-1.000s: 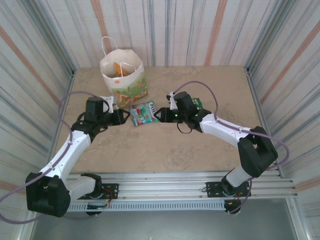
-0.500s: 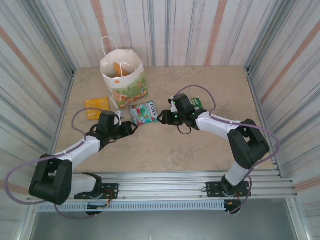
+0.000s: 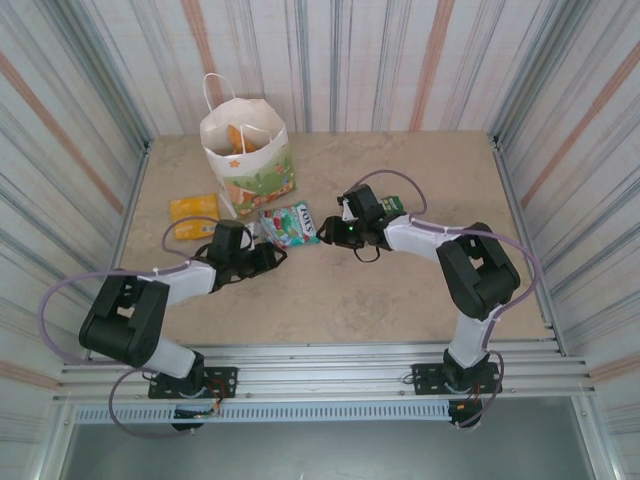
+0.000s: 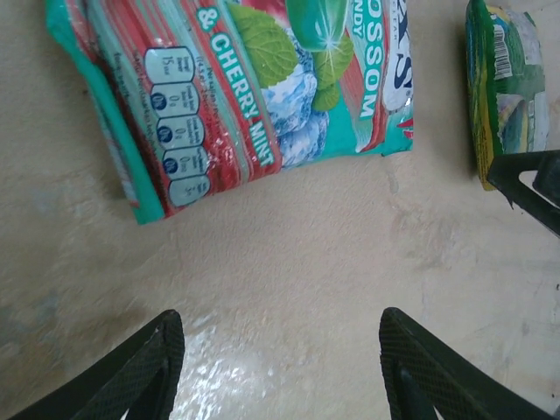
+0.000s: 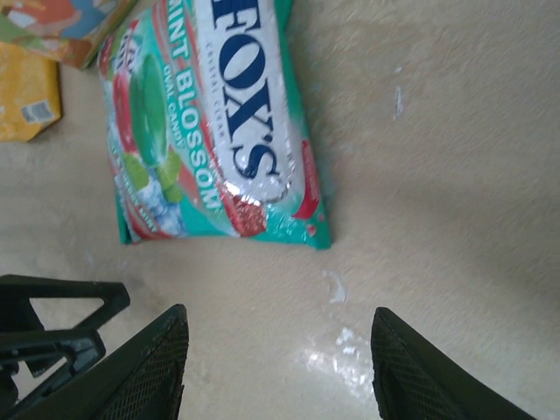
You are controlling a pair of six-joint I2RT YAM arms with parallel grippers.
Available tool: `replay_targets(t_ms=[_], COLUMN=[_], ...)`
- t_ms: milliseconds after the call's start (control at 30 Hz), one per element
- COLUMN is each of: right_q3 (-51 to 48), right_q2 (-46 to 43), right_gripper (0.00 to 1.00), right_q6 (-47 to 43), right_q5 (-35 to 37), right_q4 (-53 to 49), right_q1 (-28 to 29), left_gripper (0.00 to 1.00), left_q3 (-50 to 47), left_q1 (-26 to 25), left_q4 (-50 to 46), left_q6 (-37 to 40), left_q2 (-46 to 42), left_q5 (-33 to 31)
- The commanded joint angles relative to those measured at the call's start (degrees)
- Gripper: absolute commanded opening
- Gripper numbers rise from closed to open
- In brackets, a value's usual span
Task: Place the snacks into the paper bag
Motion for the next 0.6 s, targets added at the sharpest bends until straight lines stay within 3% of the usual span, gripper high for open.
replay_targets(t_ms=[0, 300, 567], right_q3=[3.6, 13.4, 18.9], right_q2=[2.9, 11.2, 17.0], right_gripper=[0.56, 0.53, 0.56], right_q6=[-0.8, -3.3, -4.7], right_q5=[-0.4, -3.9, -5.5], right_q4=[-1.6, -4.4, -6.4], right_q1=[-0.6, -1.7, -2.1], left_gripper=[0.62, 0.6, 0.58], left_q3=[2.7, 3.8, 5.3], left_q1=[-0.2, 0.1, 4.3], left_q4=[2.9, 0.7, -1.0], left_q6=[-0.7, 1.5, 3.8], left_q2=[2.1, 0.3, 1.1], left_q5=[1.8, -5.6, -4.6])
